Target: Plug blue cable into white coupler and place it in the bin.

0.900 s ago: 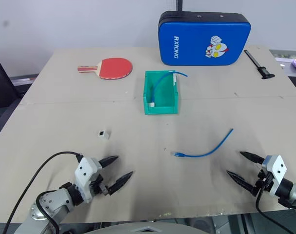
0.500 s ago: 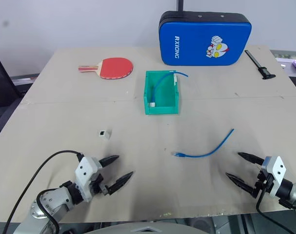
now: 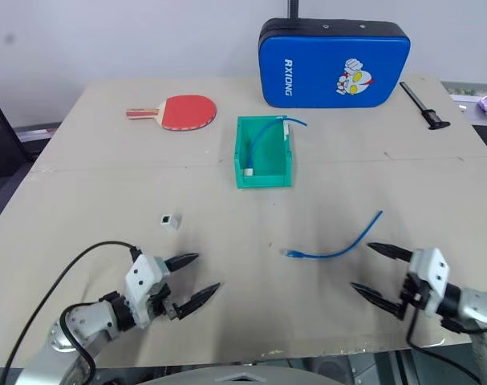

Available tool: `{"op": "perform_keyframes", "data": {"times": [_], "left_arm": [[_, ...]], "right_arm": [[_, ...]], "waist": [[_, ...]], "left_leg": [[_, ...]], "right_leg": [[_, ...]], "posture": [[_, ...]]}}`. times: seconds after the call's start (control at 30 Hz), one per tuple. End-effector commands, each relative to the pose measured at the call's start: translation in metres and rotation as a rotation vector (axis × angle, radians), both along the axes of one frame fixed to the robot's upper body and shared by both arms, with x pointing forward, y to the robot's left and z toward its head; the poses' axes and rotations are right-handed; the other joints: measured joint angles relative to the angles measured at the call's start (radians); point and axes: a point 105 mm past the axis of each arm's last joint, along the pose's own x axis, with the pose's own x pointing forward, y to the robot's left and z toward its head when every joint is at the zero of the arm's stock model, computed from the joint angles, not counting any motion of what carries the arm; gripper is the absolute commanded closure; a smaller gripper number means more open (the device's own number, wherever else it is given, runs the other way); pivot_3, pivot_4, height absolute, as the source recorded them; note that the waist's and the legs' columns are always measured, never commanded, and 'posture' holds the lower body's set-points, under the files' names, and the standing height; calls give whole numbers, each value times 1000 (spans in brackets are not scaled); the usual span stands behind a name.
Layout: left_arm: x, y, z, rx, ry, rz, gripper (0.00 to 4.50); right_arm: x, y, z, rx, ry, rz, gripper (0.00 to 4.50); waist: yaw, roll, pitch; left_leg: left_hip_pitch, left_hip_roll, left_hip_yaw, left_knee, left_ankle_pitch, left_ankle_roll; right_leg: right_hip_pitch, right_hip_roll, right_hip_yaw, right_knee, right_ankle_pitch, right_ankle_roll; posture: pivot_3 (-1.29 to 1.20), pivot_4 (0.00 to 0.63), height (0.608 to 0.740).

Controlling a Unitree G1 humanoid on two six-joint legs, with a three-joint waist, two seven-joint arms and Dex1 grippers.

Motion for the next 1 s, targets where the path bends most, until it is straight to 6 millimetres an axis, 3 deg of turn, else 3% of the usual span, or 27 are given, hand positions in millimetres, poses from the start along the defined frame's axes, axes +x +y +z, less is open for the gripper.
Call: {"op": "perform_keyframes", "data": {"times": [0.03,0.13,0.3,0.4,0.6,0.67,0.87,1.0], "left_arm": [[-4,-8,19,32,-27,-156,38],[-2,-11,39,55,-15,-277,38],[0,-6,55,160,20,-407,38],[3,-3,61,174,23,-414,0],[6,1,61,200,25,-408,0],[8,2,59,208,25,-403,0],[8,5,53,215,29,-394,0],[11,5,50,208,26,-380,0]], "right_arm": [[7,22,3,-71,-1,68,0],[18,41,-10,-173,28,136,0],[42,65,-24,-281,79,149,0],[39,73,-29,-310,103,195,852],[43,78,-29,-329,87,205,3742],[43,79,-28,-329,81,207,4333],[54,87,-16,-321,12,222,4333],[77,99,-2,-333,-59,252,4333]], "waist": [[0,0,0],[1,-2,0],[-3,-3,0],[-3,-2,0],[-3,-3,0],[-4,-3,0],[-7,-3,0],[-13,-3,0]], "left_leg": [[0,0,0,0,0,0],[0,-1,1,0,0,0],[-1,-2,1,1,0,-1],[-3,-2,1,0,1,-2],[-3,-2,1,0,1,-2],[-3,-2,1,0,1,-1],[-2,-1,1,1,1,-2],[-1,0,1,1,2,-3]], "right_leg": [[0,0,0,0,0,0],[0,1,-2,0,0,0],[-1,0,-2,-1,0,0],[-3,1,-1,-1,1,2],[-3,1,-2,-1,2,4],[-3,1,-2,-1,2,4],[-2,3,-1,0,3,1],[-3,5,0,0,4,1]], "posture": [[0,150,740],[0,150,740],[0,150,740],[0,150,740],[0,150,740],[0,150,740],[0,150,740],[0,150,740]]}}
